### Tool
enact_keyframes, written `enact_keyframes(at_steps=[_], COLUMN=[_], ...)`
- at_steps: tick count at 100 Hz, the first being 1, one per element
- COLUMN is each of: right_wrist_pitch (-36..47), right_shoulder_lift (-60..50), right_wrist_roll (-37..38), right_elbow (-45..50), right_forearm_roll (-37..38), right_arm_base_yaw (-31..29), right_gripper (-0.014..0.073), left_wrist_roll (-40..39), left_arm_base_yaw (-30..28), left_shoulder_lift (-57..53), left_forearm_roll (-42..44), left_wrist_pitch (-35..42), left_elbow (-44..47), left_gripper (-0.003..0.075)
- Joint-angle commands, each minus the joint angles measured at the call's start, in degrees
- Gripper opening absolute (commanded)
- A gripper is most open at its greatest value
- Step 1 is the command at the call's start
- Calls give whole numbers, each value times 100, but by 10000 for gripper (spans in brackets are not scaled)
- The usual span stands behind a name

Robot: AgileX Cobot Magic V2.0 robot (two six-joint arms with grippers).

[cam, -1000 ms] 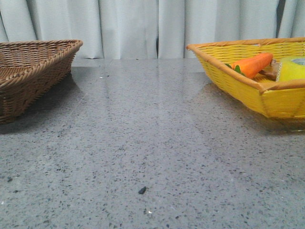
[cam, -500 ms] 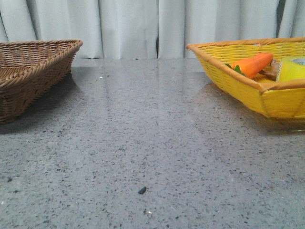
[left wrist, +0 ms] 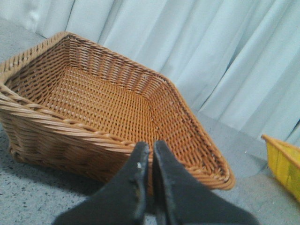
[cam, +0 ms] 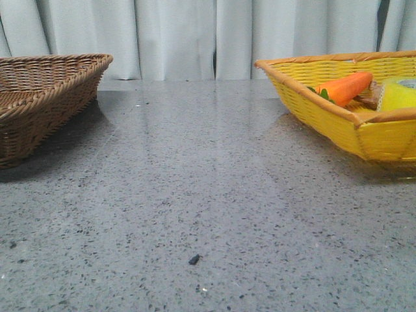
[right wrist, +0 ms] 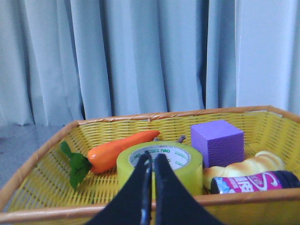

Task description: Transfer tape with both arms

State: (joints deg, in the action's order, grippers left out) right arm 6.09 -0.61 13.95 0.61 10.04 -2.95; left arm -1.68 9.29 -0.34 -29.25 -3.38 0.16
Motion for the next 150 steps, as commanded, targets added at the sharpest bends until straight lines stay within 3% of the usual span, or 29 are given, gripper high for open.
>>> enact_keyframes(at_steps=[1, 23, 38, 47, 54, 68, 76, 93, 101, 117, 126, 150], right_wrist_pitch=[442, -137, -135, -403, -839, -1930, -2606, -3603, -4468, -6572, -7323, -7609], right_shoulder_lift=[-111, -111, -14, 239, 580, 1570, 2179, 3331, 3946, 5361, 6086, 7387], right_wrist_roll=[6, 6, 6, 6, 6, -82, -282, -436, -541, -864, -865, -1019], right_elbow=[53, -406, -852, -1326, -1785, -2811, -3429, -4689, -5402, -6780, -7321, -7833], right_forearm_roll=[-520, -533, -1220, -1237, -1237, -1201, -1201, -1201, -1188, -1149, -1120, -1109], right_arm_base_yaw=[-42, -42, -42, -42, -42, -42, -26, 522, 802, 1141, 1283, 1419], right_gripper=[-74, -74, -68, -67, -66, -53, 16, 279, 384, 393, 393, 393], left_wrist_roll=[-58, -58, -58, 1, 1, 1, 38, 618, 627, 647, 647, 647], left_arm_base_yaw=[-8, -8, -8, -8, -8, -8, -8, -8, -8, -8, -8, 181], left_shoulder_lift=[-167, -167, -47, 257, 597, 1457, 1937, 2577, 2712, 2768, 2768, 2768], left_forearm_roll=[-303, -303, -253, 129, 685, 1481, 1541, 1530, 1530, 1530, 1530, 1520], left_wrist_pitch=[577, 723, 192, -299, -745, -1422, -1712, -2079, -2082, -2056, -2088, -2088], left_elbow=[41, -44, -527, -1030, -1490, -2366, -2788, -3569, -3766, -3900, -3900, -3900], left_gripper=[-21, -21, -20, -8, 56, 303, 375, 368, 368, 368, 368, 368])
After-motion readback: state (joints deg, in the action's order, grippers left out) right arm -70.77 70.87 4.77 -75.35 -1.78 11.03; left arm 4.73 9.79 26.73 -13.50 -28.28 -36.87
